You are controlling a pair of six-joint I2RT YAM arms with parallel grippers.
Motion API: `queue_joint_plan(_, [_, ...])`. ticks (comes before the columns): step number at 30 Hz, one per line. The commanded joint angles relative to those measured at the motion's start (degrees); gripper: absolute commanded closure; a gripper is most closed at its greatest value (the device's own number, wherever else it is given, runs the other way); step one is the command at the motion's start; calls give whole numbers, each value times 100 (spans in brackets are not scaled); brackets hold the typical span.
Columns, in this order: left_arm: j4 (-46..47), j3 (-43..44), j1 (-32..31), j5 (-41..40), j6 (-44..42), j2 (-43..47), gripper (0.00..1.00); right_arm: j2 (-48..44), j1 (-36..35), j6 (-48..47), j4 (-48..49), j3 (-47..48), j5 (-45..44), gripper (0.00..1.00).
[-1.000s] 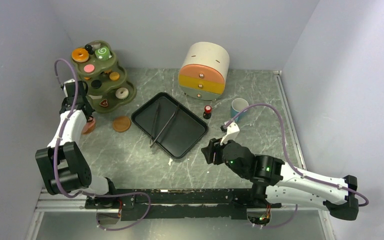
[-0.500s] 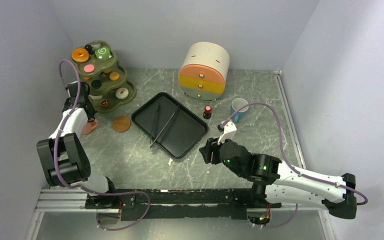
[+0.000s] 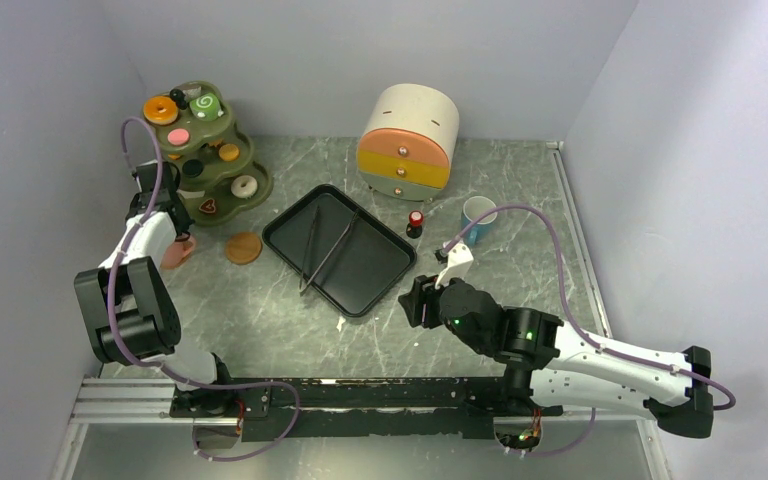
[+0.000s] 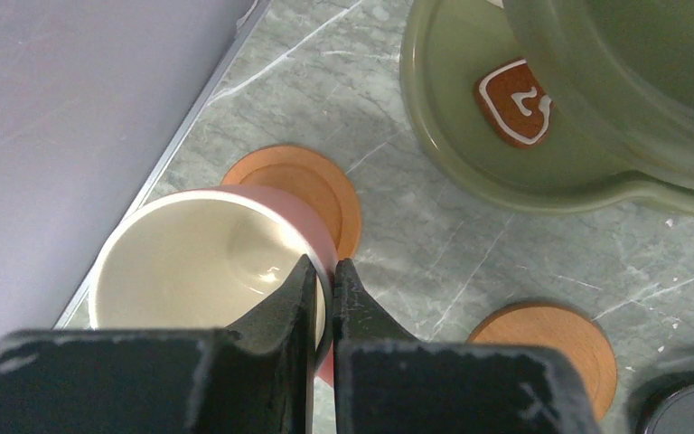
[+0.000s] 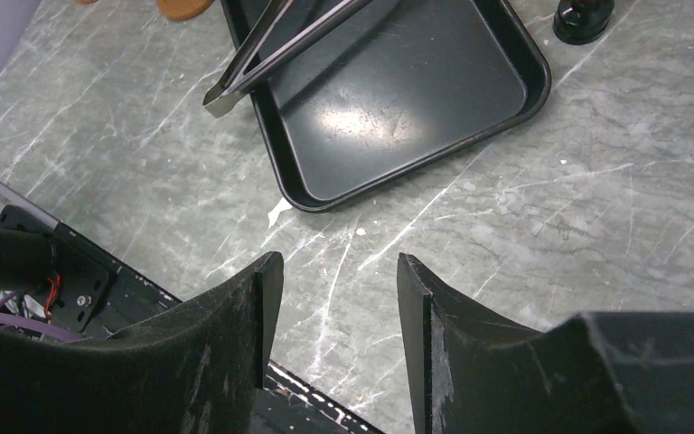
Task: Serve the afternoon tea
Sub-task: Place the cup on the coaster.
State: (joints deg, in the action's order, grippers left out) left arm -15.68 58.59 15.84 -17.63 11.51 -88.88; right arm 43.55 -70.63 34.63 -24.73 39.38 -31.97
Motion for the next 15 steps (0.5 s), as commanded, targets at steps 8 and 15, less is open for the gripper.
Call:
queue_joint_plan(8, [538,412,40,-19,-132,-154,95,8,-29,-27,59,132,-178,47])
queue_joint_plan(15, [439,460,34,-111,-103,-259,95,97,-26,-15,99,145,-146,47])
